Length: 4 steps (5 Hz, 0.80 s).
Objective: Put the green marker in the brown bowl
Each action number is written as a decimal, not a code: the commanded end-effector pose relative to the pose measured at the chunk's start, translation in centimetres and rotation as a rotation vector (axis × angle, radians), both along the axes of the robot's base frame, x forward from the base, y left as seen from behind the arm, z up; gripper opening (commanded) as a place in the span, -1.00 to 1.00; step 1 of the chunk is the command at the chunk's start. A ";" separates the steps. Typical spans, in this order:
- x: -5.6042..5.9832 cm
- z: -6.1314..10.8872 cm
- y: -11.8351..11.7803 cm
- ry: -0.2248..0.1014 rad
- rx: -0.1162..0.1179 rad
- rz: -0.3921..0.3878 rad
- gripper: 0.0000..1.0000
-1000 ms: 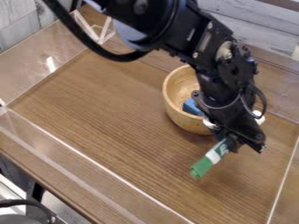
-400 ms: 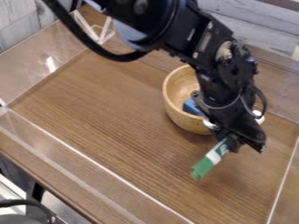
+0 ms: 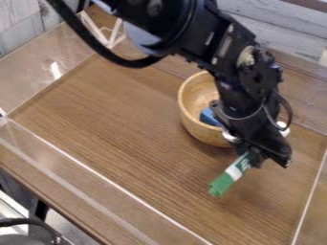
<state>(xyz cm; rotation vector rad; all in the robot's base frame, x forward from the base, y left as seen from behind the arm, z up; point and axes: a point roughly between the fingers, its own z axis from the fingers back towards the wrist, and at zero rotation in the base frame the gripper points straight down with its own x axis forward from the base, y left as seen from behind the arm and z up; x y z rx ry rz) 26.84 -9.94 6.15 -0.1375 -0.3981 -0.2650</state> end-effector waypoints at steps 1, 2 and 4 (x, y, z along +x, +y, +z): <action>1.5 2.3 -0.2 -0.090 -0.016 -0.002 -1.00; 2.3 3.3 -0.2 -0.134 -0.016 -0.008 -1.00; 3.8 6.1 0.2 -0.241 -0.002 -0.007 -1.00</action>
